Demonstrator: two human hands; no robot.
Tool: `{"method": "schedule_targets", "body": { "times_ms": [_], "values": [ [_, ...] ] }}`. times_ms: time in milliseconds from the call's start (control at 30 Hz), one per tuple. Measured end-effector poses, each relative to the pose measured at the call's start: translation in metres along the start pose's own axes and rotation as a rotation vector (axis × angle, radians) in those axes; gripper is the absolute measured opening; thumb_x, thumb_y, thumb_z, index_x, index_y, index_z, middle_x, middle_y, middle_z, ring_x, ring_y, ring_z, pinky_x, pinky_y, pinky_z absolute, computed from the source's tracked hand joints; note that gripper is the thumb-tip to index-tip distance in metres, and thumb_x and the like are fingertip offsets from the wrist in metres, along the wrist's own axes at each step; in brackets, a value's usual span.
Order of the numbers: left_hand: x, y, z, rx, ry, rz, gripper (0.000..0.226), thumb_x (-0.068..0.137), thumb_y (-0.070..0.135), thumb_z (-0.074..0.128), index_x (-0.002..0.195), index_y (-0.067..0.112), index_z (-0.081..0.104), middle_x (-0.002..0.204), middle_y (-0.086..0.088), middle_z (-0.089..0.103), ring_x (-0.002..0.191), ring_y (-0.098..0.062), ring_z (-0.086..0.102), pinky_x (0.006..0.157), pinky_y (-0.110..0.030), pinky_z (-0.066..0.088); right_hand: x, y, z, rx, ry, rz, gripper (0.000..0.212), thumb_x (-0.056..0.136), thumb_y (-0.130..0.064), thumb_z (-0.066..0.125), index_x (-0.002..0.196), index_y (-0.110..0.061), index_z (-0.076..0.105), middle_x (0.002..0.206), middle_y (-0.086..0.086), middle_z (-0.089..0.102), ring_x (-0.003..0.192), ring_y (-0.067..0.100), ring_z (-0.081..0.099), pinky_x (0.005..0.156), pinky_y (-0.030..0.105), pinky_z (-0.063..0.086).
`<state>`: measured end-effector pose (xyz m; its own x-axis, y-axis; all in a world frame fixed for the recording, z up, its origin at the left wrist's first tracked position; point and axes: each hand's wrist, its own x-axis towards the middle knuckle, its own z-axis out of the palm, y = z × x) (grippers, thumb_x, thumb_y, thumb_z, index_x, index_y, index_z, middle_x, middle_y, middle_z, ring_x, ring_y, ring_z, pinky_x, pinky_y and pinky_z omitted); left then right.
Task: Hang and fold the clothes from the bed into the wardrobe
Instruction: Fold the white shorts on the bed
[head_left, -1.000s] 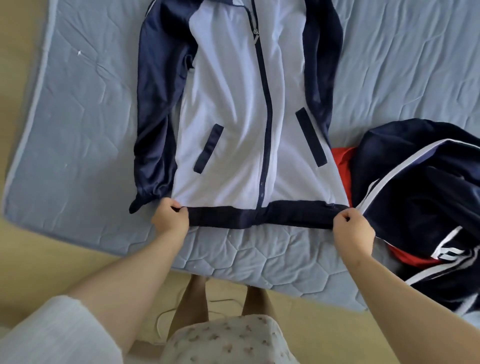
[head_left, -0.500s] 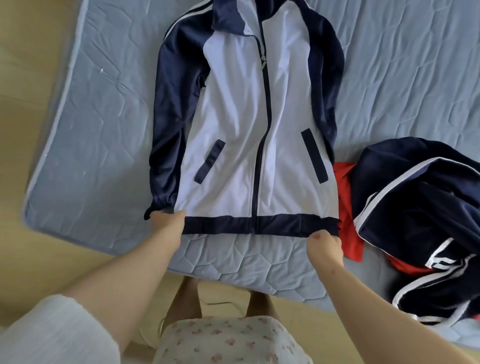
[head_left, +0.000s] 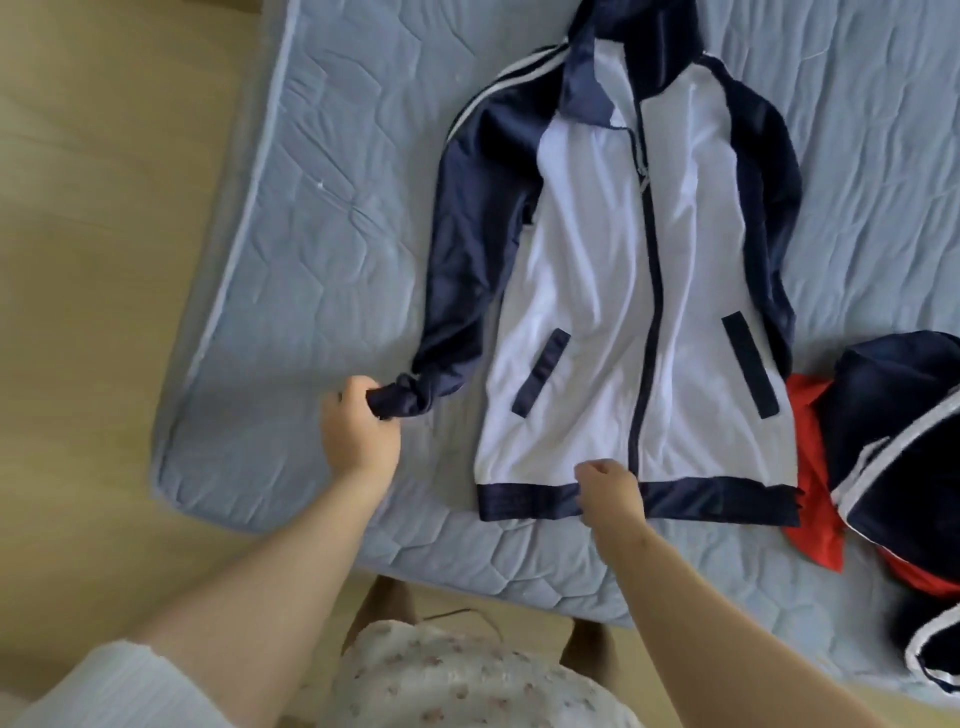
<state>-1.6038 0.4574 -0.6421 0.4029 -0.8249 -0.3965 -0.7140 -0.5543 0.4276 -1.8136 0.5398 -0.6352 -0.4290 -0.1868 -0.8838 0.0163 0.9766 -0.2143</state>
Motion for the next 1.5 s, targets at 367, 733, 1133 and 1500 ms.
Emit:
{"method": "schedule_targets", "body": {
  "times_ms": [367, 733, 1133, 1500],
  "values": [
    [0.08, -0.035, -0.169, -0.863, 0.189, -0.221, 0.037, 0.082, -0.019, 0.036, 0.096, 0.006, 0.059, 0.104, -0.012, 0.056, 0.092, -0.025, 0.06, 0.07, -0.018, 0.052, -0.116, -0.089, 0.147, 0.165, -0.281, -0.097, 0.015, 0.093, -0.013, 0.047, 0.081, -0.018, 0.055, 0.078, 0.001, 0.057, 0.066, 0.015, 0.055, 0.058, 0.025, 0.044],
    [0.083, -0.015, -0.202, -1.014, 0.126, -0.156, 0.028, 0.082, 0.006, 0.065, 0.093, 0.031, 0.067, 0.101, 0.006, 0.067, 0.093, -0.01, 0.062, 0.083, -0.029, 0.052, -0.124, -0.087, 0.132, 0.188, -0.193, -0.017, 0.012, 0.093, -0.012, 0.049, 0.083, -0.015, 0.056, 0.077, 0.005, 0.06, 0.062, 0.017, 0.056, 0.056, 0.025, 0.045],
    [0.072, 0.108, -0.178, -1.131, 0.006, -0.076, 0.07, 0.085, -0.004, 0.054, 0.144, 0.02, 0.023, 0.144, -0.005, 0.037, 0.125, -0.019, 0.048, 0.104, -0.043, 0.041, -0.119, -0.078, 0.074, 0.361, -0.174, -0.001, 0.011, 0.092, -0.01, 0.048, 0.084, -0.013, 0.054, 0.075, 0.006, 0.058, 0.062, 0.019, 0.053, 0.056, 0.026, 0.041],
    [-0.036, 0.298, -0.075, -1.089, -1.118, 0.184, 0.054, 0.097, 0.016, 0.044, 0.146, 0.021, 0.022, 0.147, 0.0, 0.034, 0.134, -0.017, 0.034, 0.112, -0.046, 0.017, -0.077, -0.036, -0.046, 0.563, -0.037, 0.076, 0.012, 0.093, -0.009, 0.049, 0.087, -0.011, 0.059, 0.079, 0.009, 0.062, 0.059, 0.02, 0.055, 0.052, 0.026, 0.046]
  ]
}}
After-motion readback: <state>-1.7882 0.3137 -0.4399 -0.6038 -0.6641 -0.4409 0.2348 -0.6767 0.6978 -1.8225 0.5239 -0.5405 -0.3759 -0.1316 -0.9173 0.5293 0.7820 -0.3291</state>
